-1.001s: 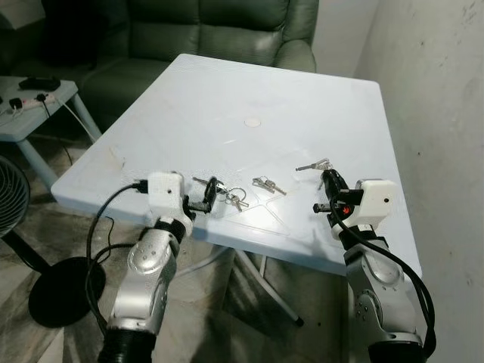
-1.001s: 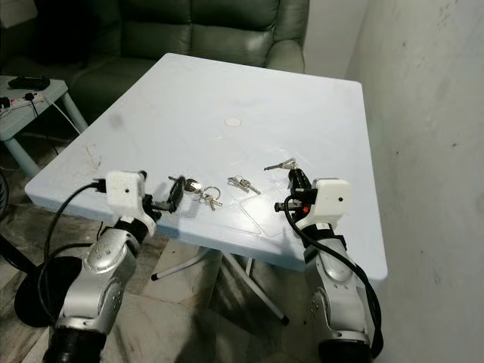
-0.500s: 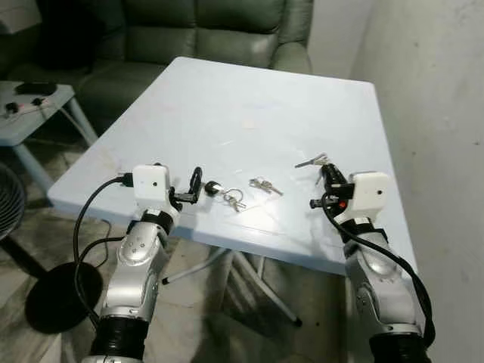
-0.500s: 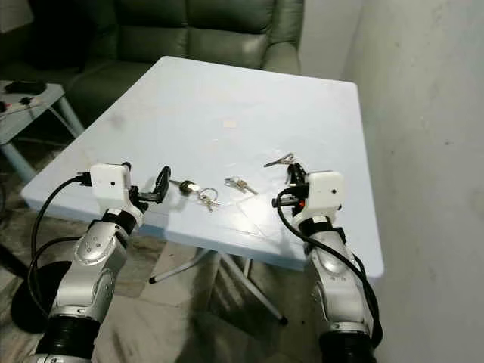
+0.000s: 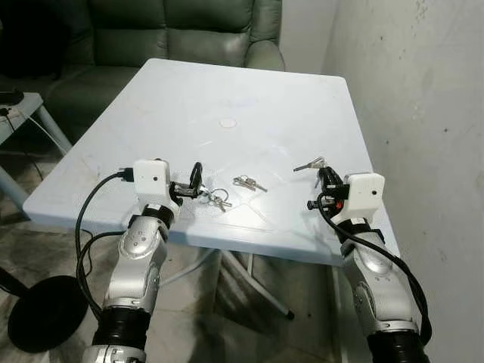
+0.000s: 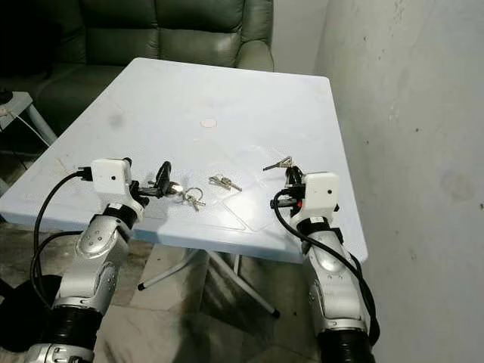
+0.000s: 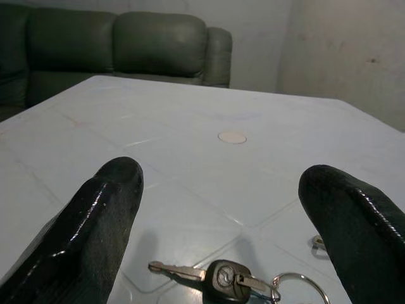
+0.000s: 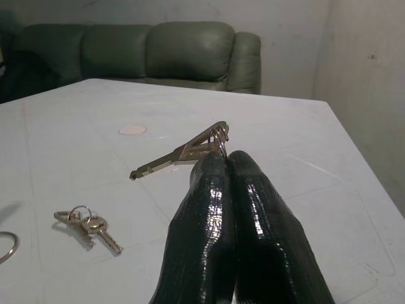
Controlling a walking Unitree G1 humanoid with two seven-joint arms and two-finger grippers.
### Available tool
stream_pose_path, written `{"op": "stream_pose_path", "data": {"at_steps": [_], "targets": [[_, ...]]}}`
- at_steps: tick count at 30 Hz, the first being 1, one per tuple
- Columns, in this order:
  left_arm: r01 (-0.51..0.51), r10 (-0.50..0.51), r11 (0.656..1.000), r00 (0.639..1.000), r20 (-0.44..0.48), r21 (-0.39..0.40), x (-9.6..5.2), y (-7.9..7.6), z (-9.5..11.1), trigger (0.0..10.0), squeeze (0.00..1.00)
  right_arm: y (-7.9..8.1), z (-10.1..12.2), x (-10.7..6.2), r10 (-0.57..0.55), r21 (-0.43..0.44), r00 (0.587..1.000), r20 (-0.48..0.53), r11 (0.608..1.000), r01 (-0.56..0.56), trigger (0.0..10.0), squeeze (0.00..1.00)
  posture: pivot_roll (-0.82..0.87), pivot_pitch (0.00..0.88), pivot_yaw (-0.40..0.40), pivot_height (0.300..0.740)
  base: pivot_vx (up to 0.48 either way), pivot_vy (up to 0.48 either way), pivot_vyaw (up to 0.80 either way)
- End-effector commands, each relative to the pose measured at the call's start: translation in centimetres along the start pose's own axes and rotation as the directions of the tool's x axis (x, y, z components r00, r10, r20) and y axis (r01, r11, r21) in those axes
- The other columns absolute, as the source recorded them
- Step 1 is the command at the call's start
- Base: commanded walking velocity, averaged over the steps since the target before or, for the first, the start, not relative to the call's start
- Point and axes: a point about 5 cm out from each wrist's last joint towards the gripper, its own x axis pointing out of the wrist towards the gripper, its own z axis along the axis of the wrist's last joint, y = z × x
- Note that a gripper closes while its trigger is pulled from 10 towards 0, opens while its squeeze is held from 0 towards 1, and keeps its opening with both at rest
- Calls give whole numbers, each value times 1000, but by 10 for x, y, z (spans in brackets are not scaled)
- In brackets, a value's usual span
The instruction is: Hang keys on a hook
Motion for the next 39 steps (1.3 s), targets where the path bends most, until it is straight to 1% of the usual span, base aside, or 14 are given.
{"op": "stream_pose_path", "data": {"at_steps": [1,4,7,9,18,23,29,32,36,39], "targets": [[-12,12,1000,1000,7,5,3,3,3,10000,0,3,4,4,14,-7,1000,14,1000,-14,10000,0,65,0,-3,740,0,435,-725],[-23,23,1000,1000,5,-1,3,4,2,10000,0,4,5,4,19,-9,999,31,1000,-19,10000,0,68,0,-6,740,0,476,-296],[-30,30,1000,1000,6,-1,2,5,2,10000,0,4,4,4,20,-16,999,25,1000,-20,10000,0,74,0,-11,740,0,476,0],[-36,36,999,999,6,-3,2,6,2,10000,0,4,3,4,17,-4,1000,17,1000,-17,10000,0,79,0,-14,740,0,476,0],[-58,58,998,998,7,-15,1,8,2,10000,0,4,3,5,30,-29,999,20,999,-29,10000,0,82,0,-22,740,0,476,0],[-68,68,997,998,4,-25,2,8,1,10000,0,4,3,6,30,-30,999,20,999,-29,10000,0,81,0,-25,740,0,330,0],[-95,95,995,995,6,-9,2,10,1,10000,0,2,4,6,30,-39,999,22,999,-29,10000,0,79,0,-25,740,0,0,0],[-92,92,996,996,4,-15,2,9,1,10000,0,0,1,7,16,-35,1000,-11,999,-16,10000,0,72,0,-25,740,0,0,0],[-92,92,996,996,4,-15,2,8,1,10000,0,-2,-1,6,4,-28,1000,-28,1000,-4,10000,0,65,0,-24,740,0,0,-659],[-93,93,996,996,5,-13,2,7,0,10000,0,-3,0,5,2,-42,1000,-31,999,-3,10000,0,62,0,-23,740,0,0,-683]]}}
